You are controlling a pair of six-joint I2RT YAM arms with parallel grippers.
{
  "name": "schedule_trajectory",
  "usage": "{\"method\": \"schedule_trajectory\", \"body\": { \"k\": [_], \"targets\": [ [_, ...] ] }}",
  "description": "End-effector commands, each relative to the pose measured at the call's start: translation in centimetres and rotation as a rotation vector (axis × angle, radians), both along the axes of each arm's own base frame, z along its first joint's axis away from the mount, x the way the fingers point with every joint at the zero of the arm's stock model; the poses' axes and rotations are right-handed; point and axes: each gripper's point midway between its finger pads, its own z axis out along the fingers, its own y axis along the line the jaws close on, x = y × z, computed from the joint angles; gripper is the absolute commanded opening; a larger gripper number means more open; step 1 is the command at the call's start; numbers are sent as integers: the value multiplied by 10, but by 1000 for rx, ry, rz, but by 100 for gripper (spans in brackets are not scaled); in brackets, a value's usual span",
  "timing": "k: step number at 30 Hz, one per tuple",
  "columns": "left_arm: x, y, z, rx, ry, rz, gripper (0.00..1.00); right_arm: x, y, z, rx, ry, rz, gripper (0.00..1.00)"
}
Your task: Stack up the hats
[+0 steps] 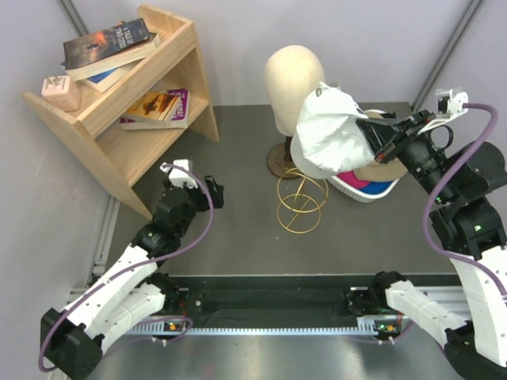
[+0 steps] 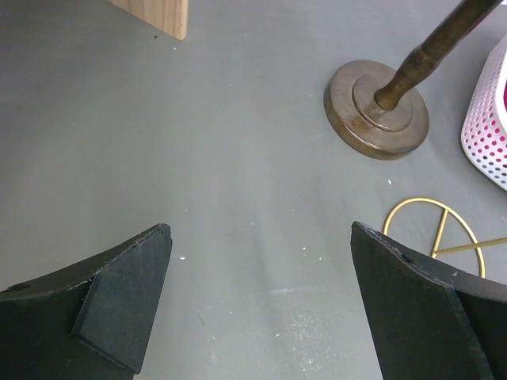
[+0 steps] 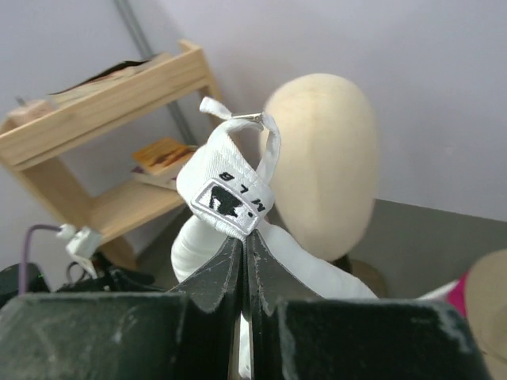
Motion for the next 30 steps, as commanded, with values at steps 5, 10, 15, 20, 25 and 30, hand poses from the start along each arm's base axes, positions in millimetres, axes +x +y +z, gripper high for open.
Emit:
{"method": "schedule_trajectory", "body": {
  "k": [5,10,15,20,25,30],
  "targets": [
    [4,4,17,-43,-69,32,99,-64,36,60,96,-156,335,0],
    [4,6,17,-43,-73,48,99,-87,49,67,138,-170,477,0],
    [5,7,16,-39,-74,53,99,-90,55,53,174,-139,526,0],
    [6,8,14,-34,-71,56,99,-57,68,2,164,0,502,0],
    [7,8,12,-26,-67,59,99,-20,63,-48,106,90,356,0],
    [9,5,7,-15,-52,51,99,12,61,-87,73,161,258,0]
  ]
}}
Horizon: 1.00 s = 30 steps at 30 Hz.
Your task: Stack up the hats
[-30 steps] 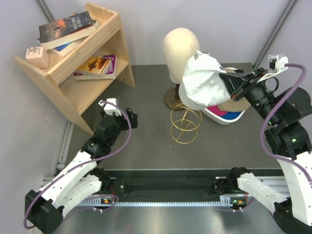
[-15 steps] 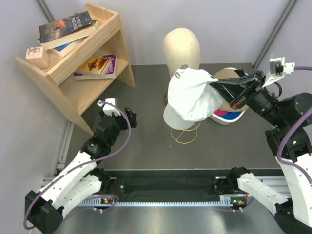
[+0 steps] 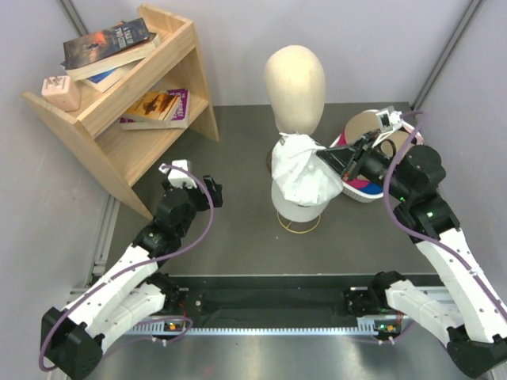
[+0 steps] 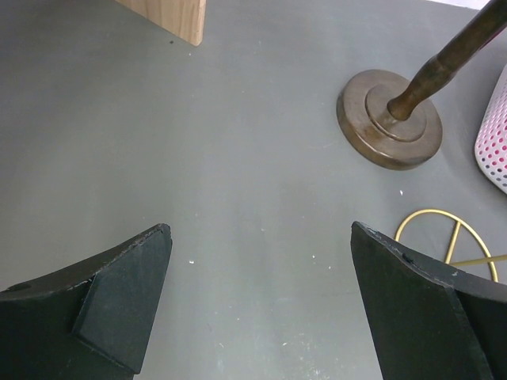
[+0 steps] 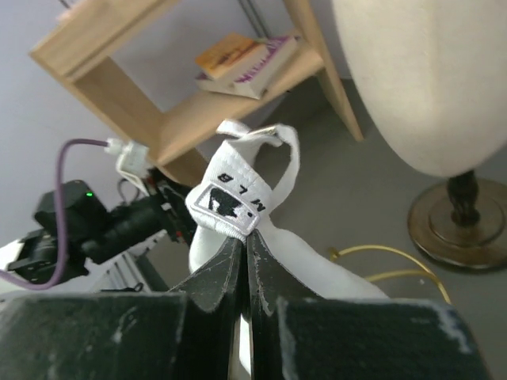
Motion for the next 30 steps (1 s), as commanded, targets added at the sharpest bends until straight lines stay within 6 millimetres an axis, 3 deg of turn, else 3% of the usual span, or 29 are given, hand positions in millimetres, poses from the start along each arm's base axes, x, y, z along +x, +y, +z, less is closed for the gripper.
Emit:
{"method": "schedule_trajectory", "body": {
  "k": [1,5,20,30],
  "targets": [
    [7,-3,6,-15,-34,5,99,21,-5,-4,-30,-53,-88,0],
    [9,-8,3,-8,-26,-19,99,45,-5,-39,-89,8,-141,0],
    [12,-10,-6,4,-6,-23,99,81,-15,-109,-246,101,-255,2],
    [13,-12,-11,8,7,-27,99,91,-11,-123,-274,107,-269,2]
  ]
}}
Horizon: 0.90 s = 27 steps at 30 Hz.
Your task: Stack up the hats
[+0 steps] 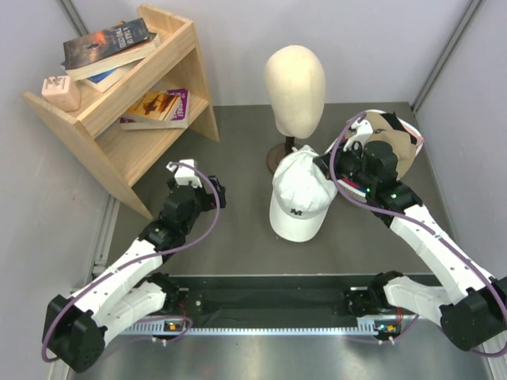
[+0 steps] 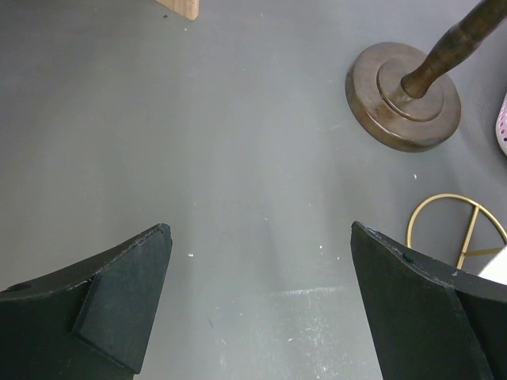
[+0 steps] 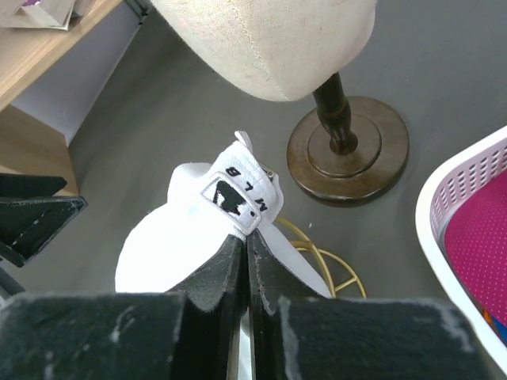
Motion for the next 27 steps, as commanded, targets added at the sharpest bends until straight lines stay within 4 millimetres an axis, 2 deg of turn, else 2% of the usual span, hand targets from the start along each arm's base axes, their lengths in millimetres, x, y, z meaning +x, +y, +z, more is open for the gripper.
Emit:
{"method": "schedule_trajectory", "body": {
  "k": [1,4,10,13,21,26,27],
  "targets": [
    [6,-5,11,-28,-52,-14,99,7,4,15,-2,-80,-10,3],
    [6,-9,10,-30,-47,-31,99,8,7,11,-12,-74,-2,12],
    [7,-10,7,-25,-39,-32,99,6,6,14,-14,-90,1,60],
    [7,-9,6,-22,-37,-31,99,5,6,19,-5,-103,-1,71],
    [7,-8,6,-20,-38,-27,99,5,-5,21,-18,-102,-53,82],
    [7,-7,6,-18,-38,-23,99,3,-20,37,-38,-135,-120,87],
    [7,-7,6,-17,-40,-20,99,5,-28,44,-44,-150,-163,87]
  ]
}}
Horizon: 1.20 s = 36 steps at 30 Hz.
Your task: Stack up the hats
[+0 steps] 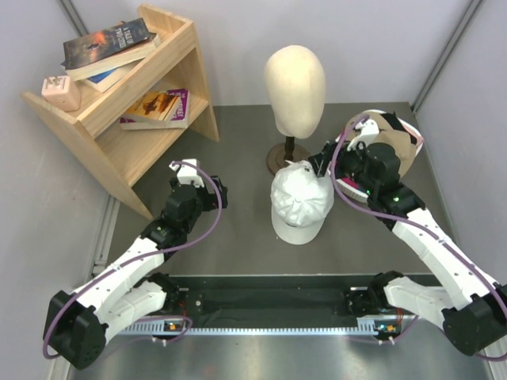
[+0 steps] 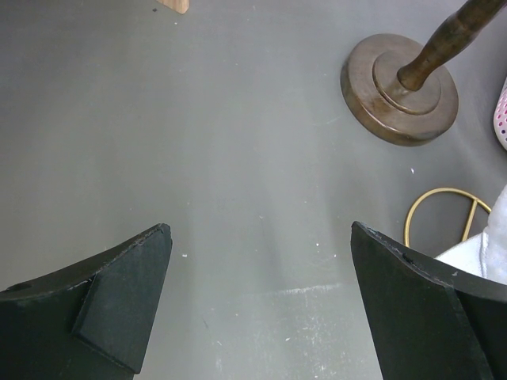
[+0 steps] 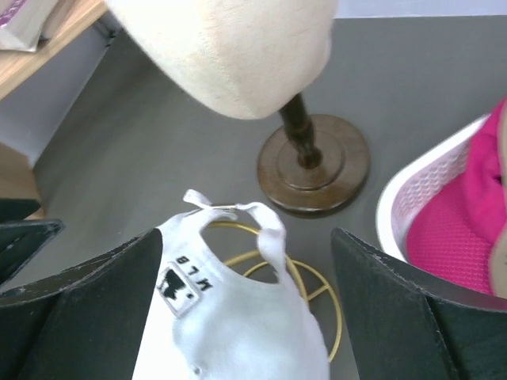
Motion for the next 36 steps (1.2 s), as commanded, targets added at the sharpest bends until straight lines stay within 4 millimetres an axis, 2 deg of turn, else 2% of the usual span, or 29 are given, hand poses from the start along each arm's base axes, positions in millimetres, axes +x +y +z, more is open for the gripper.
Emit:
{"method": "schedule_trajectory", "body": {
  "k": [1,6,10,11,13,14,17,18,20,23,29,34,36],
  "targets": [
    [5,-1,12,-18,-53,3,99,-5,-21,41,-7,-102,-97,88],
    [4,2,14,-20,-60,14,99,-6,-61,62,-22,-142,-273,95],
    [4,3,16,-25,-66,17,99,3,-104,51,-64,-92,-439,98],
    [4,3,16,-28,-69,23,99,9,-129,45,-71,-70,-514,97],
    [4,5,15,-29,-68,33,99,17,-152,30,-56,-23,-580,97],
    [4,5,16,-31,-70,36,99,20,-177,25,-54,-10,-654,97],
    [4,5,14,-28,-66,33,99,26,-210,7,-77,40,-773,96],
    [4,5,15,-30,-67,33,99,28,-228,0,-94,59,-840,96],
    [4,5,13,-26,-66,35,99,30,-246,-6,-110,74,-899,97],
    [5,5,12,-23,-66,36,99,40,-262,-19,-121,107,-943,96],
    [6,5,9,-16,-59,40,99,59,-271,-55,-121,193,-944,93],
    [6,6,10,-16,-63,43,99,64,-270,-69,-100,198,-927,84],
    [6,6,10,-16,-63,43,99,65,-270,-69,-95,187,-925,76]
  ]
}}
